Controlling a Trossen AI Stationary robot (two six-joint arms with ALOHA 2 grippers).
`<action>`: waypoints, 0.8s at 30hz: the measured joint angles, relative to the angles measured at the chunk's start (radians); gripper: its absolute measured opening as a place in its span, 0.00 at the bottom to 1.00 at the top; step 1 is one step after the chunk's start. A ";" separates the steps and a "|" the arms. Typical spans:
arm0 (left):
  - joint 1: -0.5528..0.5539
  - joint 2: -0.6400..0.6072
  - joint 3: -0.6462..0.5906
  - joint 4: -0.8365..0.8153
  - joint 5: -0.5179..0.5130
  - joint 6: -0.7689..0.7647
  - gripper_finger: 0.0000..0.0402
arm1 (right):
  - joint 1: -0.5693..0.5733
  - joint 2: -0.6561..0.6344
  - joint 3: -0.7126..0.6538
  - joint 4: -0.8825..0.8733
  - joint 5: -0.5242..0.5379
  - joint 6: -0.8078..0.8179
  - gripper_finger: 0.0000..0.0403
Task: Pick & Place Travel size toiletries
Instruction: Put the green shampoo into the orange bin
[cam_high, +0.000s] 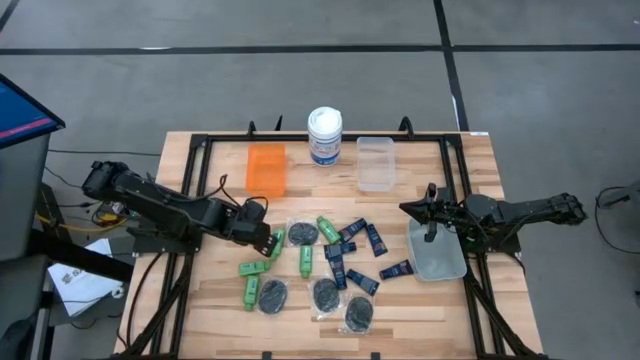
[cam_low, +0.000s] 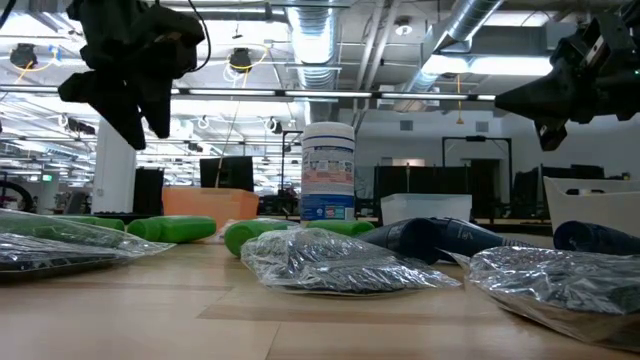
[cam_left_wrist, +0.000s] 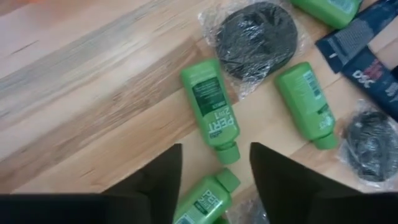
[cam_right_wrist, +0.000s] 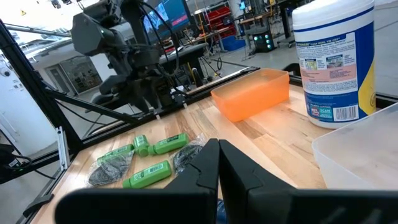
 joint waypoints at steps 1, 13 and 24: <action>0.000 0.003 0.000 0.004 -0.001 0.000 0.53 | 0.000 0.000 0.000 0.000 0.000 0.000 0.00; 0.004 -0.227 0.000 0.110 -0.155 0.101 0.47 | 0.000 0.000 0.000 0.000 0.000 0.000 0.00; 0.016 -0.158 0.000 0.115 -0.109 0.155 0.38 | 0.000 0.000 0.000 0.001 0.000 0.000 0.00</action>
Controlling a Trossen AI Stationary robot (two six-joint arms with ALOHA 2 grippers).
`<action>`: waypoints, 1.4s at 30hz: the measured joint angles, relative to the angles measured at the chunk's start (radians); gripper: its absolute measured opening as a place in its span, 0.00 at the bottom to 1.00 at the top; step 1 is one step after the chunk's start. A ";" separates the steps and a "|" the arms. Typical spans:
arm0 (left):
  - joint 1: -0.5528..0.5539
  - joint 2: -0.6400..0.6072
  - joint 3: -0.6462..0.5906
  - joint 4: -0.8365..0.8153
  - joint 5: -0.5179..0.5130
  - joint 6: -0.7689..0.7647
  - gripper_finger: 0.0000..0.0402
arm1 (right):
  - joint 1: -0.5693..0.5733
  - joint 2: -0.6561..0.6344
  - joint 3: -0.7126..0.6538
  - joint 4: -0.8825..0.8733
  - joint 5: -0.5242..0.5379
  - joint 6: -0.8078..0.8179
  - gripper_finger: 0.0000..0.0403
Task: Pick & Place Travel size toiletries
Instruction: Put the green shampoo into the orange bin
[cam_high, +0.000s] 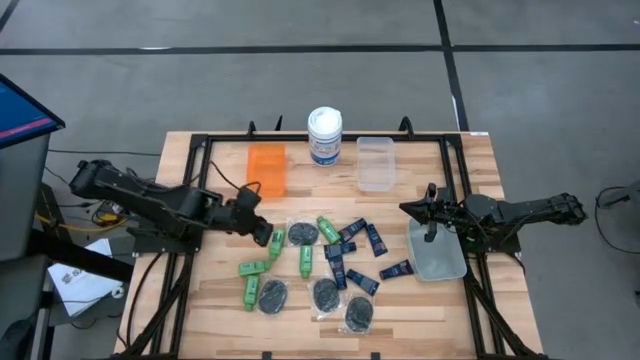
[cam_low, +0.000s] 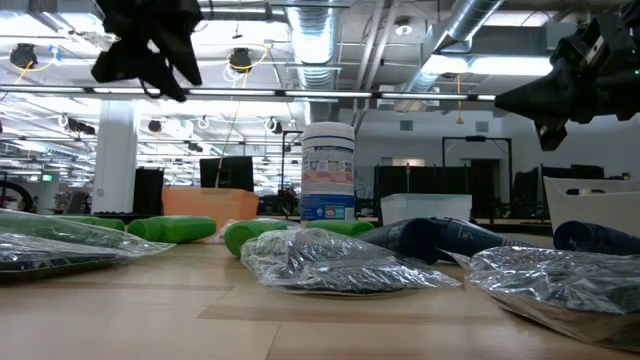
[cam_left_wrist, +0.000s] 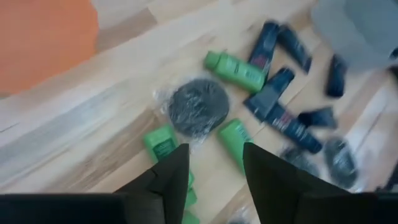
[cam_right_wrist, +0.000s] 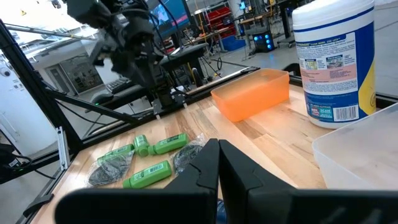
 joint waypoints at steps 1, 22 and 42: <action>0.000 0.020 0.000 -0.001 0.017 0.014 0.39 | 0.000 0.000 0.000 0.000 0.000 0.000 0.00; -0.021 0.102 0.026 0.009 0.057 0.053 0.51 | 0.000 0.000 0.000 0.000 0.000 0.000 0.00; -0.077 -0.802 -0.278 0.400 -0.048 0.825 0.01 | 0.000 0.000 0.000 0.000 0.000 0.000 0.00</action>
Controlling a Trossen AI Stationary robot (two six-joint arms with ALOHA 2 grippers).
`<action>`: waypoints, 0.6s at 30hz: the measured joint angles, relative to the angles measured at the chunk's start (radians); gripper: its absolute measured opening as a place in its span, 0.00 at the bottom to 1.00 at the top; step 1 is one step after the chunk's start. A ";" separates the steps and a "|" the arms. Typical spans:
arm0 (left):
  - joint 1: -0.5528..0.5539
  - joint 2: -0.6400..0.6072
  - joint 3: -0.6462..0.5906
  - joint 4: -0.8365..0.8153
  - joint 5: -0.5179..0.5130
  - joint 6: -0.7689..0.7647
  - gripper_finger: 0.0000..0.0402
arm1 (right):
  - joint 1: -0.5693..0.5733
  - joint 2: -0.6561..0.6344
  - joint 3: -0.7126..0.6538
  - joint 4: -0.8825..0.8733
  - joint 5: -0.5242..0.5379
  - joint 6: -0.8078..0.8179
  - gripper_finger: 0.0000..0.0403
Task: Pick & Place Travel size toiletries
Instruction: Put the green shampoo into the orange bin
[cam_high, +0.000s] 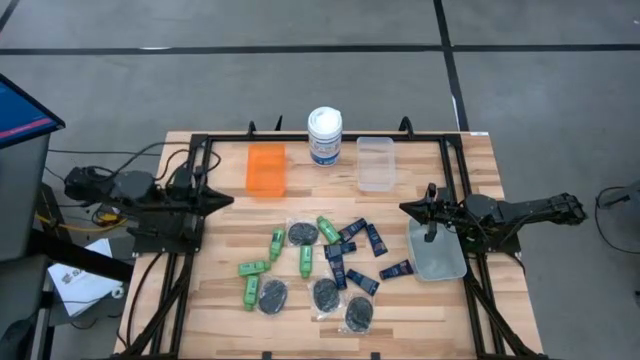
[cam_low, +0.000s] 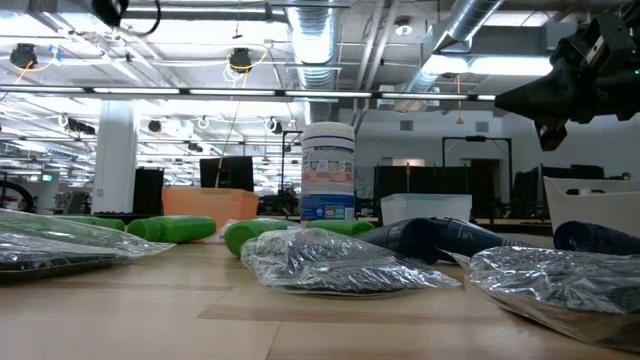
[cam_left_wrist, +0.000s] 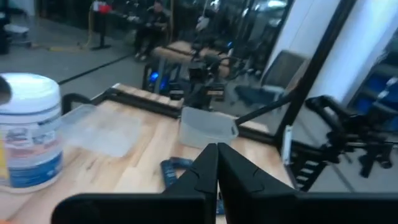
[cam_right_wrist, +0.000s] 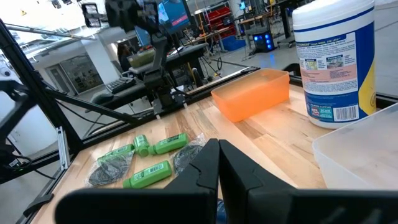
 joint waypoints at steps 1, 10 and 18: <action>0.000 -0.036 -0.042 0.028 0.010 -0.006 0.01 | 0.000 0.000 0.000 0.000 0.000 0.000 0.00; 0.000 -0.289 -0.332 0.210 0.061 -0.018 0.00 | 0.000 0.000 0.000 0.000 0.000 0.000 0.00; 0.000 -0.341 -0.405 0.233 0.116 -0.010 0.01 | 0.000 0.000 0.000 0.000 0.000 0.000 0.00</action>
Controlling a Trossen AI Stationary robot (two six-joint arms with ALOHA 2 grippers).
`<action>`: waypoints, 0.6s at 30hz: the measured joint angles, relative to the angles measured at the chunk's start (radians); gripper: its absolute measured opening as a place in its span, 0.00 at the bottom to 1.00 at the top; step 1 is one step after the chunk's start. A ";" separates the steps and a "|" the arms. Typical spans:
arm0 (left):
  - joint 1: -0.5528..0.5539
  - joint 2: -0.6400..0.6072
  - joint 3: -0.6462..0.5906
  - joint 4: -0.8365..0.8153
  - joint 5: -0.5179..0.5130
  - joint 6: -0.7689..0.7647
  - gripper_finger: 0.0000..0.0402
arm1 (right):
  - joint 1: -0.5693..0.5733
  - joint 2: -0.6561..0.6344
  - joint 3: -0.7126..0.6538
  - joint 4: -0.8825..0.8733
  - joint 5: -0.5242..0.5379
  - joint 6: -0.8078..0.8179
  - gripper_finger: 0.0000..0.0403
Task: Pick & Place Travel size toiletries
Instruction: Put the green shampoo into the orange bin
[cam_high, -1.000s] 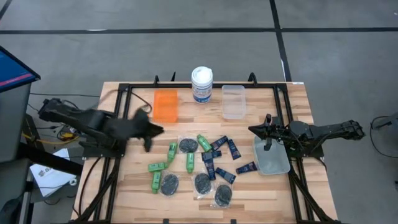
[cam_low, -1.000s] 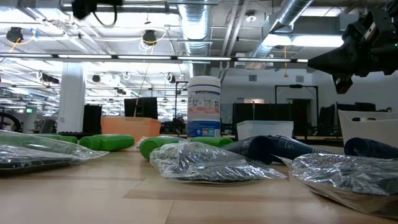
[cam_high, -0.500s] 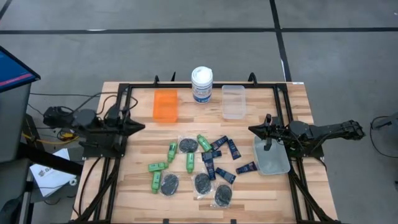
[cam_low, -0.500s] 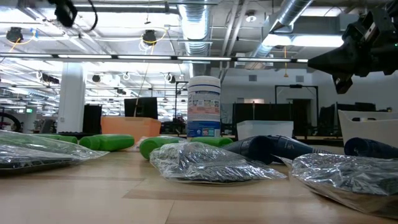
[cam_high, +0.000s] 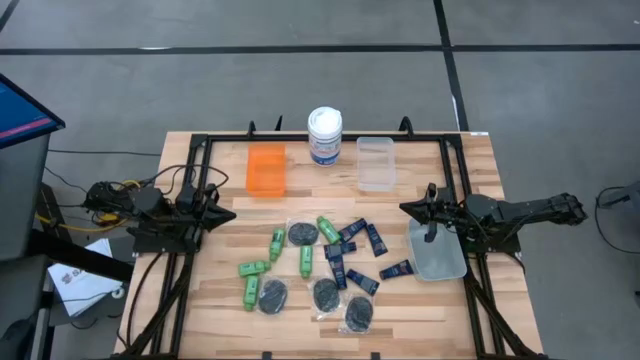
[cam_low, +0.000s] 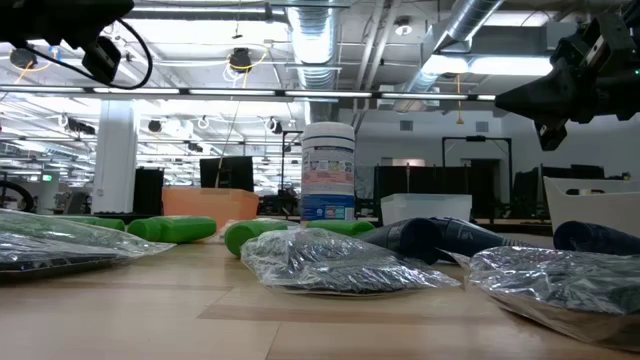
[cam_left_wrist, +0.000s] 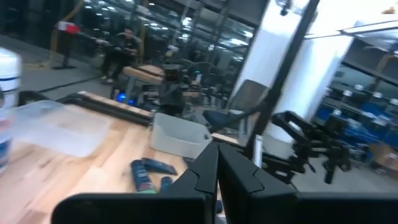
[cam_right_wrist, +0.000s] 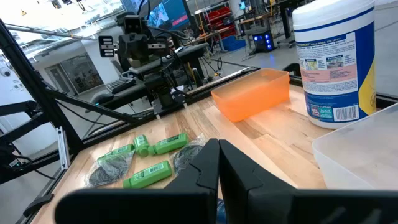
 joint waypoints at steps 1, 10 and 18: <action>0.000 0.000 -0.004 0.003 0.006 0.000 0.01 | 0.000 0.000 0.000 0.000 0.000 0.000 0.00; 0.000 -0.001 -0.049 0.010 0.050 -0.006 0.01 | 0.000 0.000 0.000 0.000 0.000 0.000 0.00; 0.000 0.000 -0.104 0.042 0.078 -0.012 0.01 | 0.000 0.000 0.000 0.000 0.000 0.000 0.00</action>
